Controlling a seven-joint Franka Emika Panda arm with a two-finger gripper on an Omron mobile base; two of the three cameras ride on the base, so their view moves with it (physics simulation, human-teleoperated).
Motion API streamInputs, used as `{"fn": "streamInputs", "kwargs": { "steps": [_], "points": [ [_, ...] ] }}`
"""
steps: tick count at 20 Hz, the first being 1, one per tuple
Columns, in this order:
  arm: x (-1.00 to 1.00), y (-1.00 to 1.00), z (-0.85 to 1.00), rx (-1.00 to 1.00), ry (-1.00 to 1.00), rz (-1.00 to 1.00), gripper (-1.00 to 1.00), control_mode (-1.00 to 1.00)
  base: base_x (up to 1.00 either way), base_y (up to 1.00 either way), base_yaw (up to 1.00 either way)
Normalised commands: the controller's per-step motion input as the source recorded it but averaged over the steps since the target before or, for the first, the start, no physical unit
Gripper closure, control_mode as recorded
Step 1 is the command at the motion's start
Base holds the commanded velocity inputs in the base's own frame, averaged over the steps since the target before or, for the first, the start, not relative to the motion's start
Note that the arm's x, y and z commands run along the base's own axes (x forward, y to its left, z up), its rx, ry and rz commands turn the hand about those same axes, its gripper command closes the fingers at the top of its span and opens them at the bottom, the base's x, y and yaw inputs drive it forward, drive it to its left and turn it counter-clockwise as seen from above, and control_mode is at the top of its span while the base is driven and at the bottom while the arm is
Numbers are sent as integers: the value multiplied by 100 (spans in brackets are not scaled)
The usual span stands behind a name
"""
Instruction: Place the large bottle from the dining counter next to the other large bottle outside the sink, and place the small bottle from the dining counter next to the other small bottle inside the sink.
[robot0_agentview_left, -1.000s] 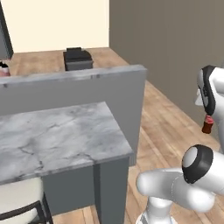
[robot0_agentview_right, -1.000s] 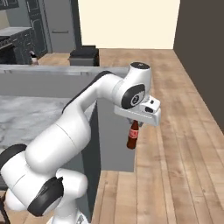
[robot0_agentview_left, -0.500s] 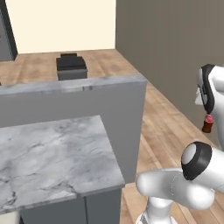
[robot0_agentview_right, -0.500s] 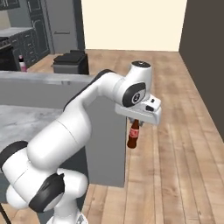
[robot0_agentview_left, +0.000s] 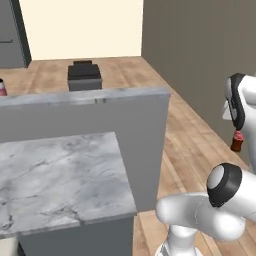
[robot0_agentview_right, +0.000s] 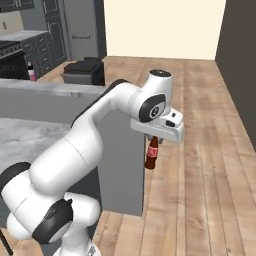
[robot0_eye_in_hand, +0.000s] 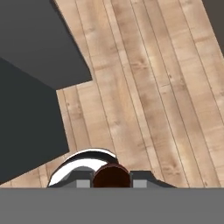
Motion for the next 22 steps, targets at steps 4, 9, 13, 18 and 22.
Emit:
{"fn": "streamInputs", "kwargs": {
  "steps": [4, 9, 13, 18, 22],
  "points": [
    [0, 0, 0, 0, 0, 0, 100, 100, -35, -99, 3],
    [0, 0, 0, 0, 0, 0, 100, 100, -46, -76, 11],
    [0, 0, 0, 0, 0, 0, 100, 100, 21, -47, 14],
    [0, 0, 0, 0, 0, 0, 100, 100, 44, -43, 14],
    [0, 0, 0, 0, 0, 0, 100, 100, 50, -46, 13]
  ]
}}
